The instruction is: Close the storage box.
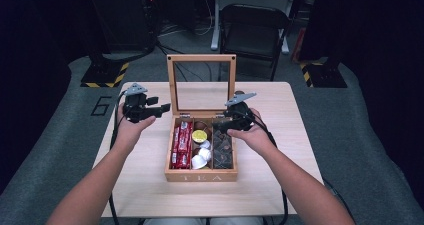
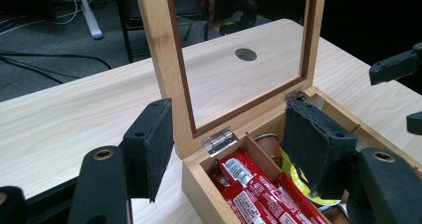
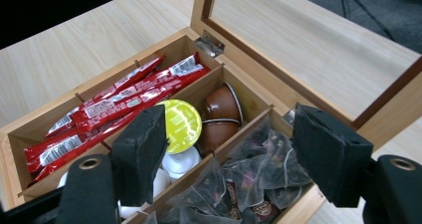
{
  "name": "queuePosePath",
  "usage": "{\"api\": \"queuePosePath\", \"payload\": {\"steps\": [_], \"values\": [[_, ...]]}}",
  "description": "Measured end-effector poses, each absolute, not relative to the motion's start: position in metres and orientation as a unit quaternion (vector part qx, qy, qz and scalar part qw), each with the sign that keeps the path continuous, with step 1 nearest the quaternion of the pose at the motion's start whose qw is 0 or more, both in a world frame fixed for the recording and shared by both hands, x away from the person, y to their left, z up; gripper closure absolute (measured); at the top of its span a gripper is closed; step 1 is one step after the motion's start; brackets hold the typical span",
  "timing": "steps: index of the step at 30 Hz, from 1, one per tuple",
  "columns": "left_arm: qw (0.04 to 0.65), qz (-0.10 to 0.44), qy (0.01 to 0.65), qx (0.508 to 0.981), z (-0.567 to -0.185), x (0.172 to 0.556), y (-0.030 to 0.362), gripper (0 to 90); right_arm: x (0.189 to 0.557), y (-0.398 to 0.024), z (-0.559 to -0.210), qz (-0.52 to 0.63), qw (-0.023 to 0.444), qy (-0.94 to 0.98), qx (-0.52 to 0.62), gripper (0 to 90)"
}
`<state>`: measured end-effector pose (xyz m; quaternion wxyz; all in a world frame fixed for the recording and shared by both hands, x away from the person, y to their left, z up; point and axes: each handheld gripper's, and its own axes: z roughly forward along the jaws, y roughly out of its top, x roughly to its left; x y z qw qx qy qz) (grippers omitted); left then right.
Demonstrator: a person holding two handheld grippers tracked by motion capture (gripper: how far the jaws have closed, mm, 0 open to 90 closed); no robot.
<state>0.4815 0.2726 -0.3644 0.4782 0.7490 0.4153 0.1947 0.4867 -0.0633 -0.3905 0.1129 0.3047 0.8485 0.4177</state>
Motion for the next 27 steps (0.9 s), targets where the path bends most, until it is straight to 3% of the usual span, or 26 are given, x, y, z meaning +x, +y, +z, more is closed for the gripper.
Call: {"api": "queuePosePath", "payload": {"steps": [27], "values": [[0.475,0.191,0.419,0.749,-0.369,0.480,0.273,36.4,0.483,-0.019,-0.424,0.418,0.097,0.850,0.306,29.2]]}}
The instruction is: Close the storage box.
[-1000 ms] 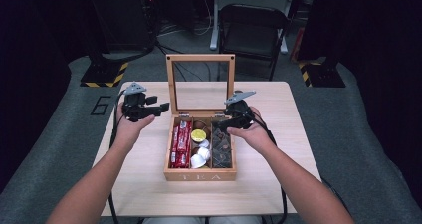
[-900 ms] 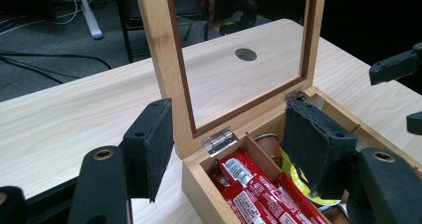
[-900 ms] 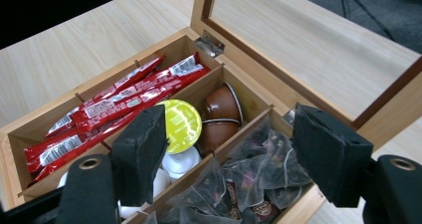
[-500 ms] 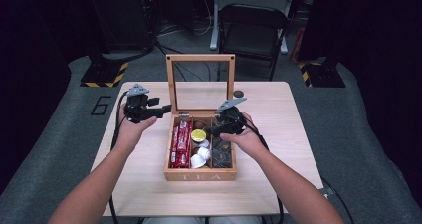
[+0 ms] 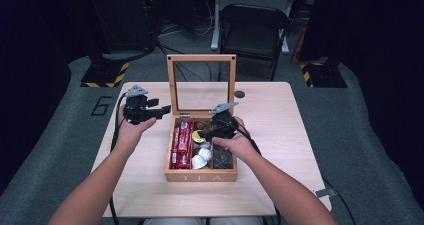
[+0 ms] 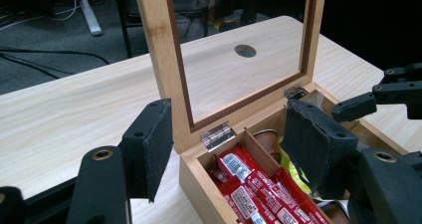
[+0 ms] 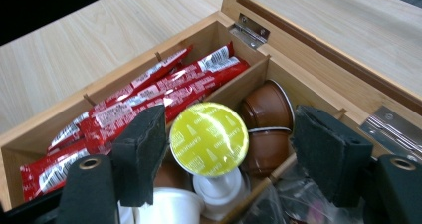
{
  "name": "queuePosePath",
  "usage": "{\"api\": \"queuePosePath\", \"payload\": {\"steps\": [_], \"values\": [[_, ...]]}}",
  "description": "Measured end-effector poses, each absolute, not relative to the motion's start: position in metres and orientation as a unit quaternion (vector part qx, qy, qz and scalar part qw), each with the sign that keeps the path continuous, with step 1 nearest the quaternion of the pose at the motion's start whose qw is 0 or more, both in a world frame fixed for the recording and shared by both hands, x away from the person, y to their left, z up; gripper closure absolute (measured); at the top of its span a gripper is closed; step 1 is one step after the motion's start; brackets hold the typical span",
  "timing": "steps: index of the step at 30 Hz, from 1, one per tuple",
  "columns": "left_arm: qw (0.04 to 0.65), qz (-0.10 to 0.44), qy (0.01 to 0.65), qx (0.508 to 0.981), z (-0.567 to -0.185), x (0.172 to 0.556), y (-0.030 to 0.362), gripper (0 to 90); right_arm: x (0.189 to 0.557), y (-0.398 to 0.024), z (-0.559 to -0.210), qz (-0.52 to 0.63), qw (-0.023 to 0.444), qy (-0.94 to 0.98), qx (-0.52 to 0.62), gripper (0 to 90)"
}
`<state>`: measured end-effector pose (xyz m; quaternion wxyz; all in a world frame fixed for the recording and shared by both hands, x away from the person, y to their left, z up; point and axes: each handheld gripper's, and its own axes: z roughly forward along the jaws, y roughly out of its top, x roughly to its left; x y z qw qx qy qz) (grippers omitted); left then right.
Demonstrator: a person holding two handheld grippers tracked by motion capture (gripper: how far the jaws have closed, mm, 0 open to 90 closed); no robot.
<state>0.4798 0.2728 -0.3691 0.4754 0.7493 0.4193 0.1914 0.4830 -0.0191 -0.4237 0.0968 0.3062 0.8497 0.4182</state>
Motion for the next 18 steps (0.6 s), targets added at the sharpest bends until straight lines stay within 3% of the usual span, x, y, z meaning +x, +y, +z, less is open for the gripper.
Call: {"api": "queuePosePath", "payload": {"steps": [18], "values": [[0.475,0.191,0.421,0.748,-0.370,0.479,0.276,36.4,0.477,0.002,-0.439,0.413,0.093,0.850,0.315,28.6]]}}
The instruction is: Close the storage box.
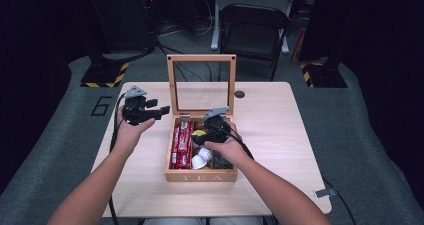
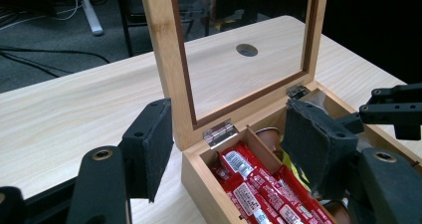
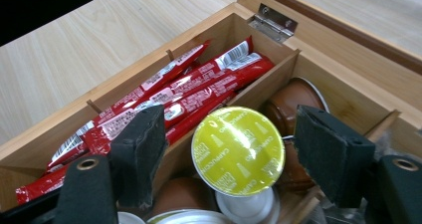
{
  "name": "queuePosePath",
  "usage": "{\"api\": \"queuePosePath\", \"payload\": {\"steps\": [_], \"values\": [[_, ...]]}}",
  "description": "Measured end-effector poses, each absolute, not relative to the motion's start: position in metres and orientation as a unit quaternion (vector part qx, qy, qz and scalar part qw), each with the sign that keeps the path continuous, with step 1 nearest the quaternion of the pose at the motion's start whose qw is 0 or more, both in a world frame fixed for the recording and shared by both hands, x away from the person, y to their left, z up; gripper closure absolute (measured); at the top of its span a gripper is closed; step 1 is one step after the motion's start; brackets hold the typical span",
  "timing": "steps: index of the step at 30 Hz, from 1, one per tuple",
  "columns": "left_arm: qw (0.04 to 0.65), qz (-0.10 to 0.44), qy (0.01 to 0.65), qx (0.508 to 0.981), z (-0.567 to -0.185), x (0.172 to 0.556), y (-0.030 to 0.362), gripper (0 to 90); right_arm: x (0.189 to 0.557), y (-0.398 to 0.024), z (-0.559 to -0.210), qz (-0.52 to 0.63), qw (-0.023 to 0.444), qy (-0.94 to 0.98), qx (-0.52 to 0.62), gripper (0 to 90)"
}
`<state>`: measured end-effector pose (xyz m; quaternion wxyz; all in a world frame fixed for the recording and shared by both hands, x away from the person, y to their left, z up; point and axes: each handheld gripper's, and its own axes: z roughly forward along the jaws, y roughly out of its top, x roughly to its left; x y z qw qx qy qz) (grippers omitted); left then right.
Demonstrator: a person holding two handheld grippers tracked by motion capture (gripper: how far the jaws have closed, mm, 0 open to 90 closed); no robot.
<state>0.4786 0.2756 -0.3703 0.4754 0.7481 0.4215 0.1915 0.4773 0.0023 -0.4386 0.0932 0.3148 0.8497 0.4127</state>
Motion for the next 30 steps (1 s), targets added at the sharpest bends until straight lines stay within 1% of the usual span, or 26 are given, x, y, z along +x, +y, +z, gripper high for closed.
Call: {"api": "queuePosePath", "payload": {"steps": [3,21,25,30], "values": [[0.475,0.192,0.421,0.749,-0.370,0.478,0.276,36.4,0.476,0.004,-0.441,0.416,0.087,0.846,0.322,29.7],[0.476,0.191,0.421,0.748,-0.372,0.478,0.275,36.5,0.480,0.004,-0.452,0.407,0.076,0.847,0.333,29.1],[0.476,0.191,0.421,0.748,-0.371,0.478,0.275,36.4,0.482,0.004,-0.455,0.403,0.076,0.848,0.335,31.9],[0.476,0.192,0.422,0.747,-0.371,0.478,0.277,36.5,0.483,0.003,-0.458,0.398,0.064,0.849,0.341,32.3]]}}
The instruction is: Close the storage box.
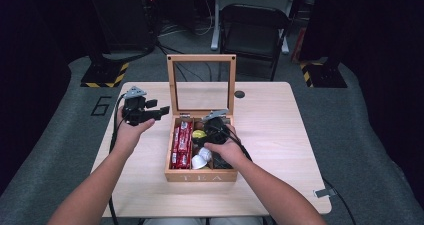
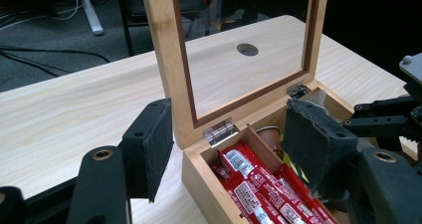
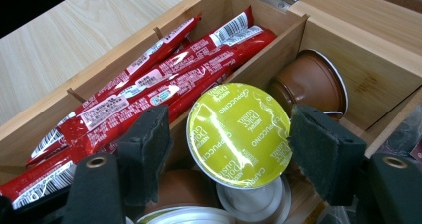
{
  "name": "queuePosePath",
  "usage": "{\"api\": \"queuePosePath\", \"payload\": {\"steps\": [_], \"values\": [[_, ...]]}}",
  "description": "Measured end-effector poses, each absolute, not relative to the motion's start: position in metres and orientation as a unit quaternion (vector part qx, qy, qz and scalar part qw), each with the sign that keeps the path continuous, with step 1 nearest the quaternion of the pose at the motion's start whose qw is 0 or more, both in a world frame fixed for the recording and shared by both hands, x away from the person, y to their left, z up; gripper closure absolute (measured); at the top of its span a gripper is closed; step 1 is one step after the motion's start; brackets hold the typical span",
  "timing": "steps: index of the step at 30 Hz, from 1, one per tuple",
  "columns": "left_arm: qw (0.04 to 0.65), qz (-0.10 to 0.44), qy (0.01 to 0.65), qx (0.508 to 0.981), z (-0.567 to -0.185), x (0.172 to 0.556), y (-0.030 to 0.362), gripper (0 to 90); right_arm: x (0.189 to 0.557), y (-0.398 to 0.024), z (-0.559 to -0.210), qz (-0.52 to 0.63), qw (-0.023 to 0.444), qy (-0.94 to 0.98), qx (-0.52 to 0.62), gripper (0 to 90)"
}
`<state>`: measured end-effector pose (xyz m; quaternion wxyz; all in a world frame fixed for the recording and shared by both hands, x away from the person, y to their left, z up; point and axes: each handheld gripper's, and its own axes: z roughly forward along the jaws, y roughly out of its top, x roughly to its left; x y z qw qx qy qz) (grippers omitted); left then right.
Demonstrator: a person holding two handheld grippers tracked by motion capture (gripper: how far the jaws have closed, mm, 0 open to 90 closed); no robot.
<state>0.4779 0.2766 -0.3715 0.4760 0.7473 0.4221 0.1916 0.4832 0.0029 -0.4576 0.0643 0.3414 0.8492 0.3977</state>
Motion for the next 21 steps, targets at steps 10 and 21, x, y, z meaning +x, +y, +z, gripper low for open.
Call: {"api": "queuePosePath", "payload": {"steps": [10,21], "values": [[0.474,0.193,0.421,0.749,-0.3722,0.4778,0.2756,36.5,0.4861,0.0015,-0.4595,0.398,0.061,0.848,0.345,27.3],[0.473,0.193,0.421,0.749,-0.3725,0.4776,0.2766,36.5,0.4886,0.0043,-0.4635,0.393,0.045,0.847,0.355,27.3]]}}
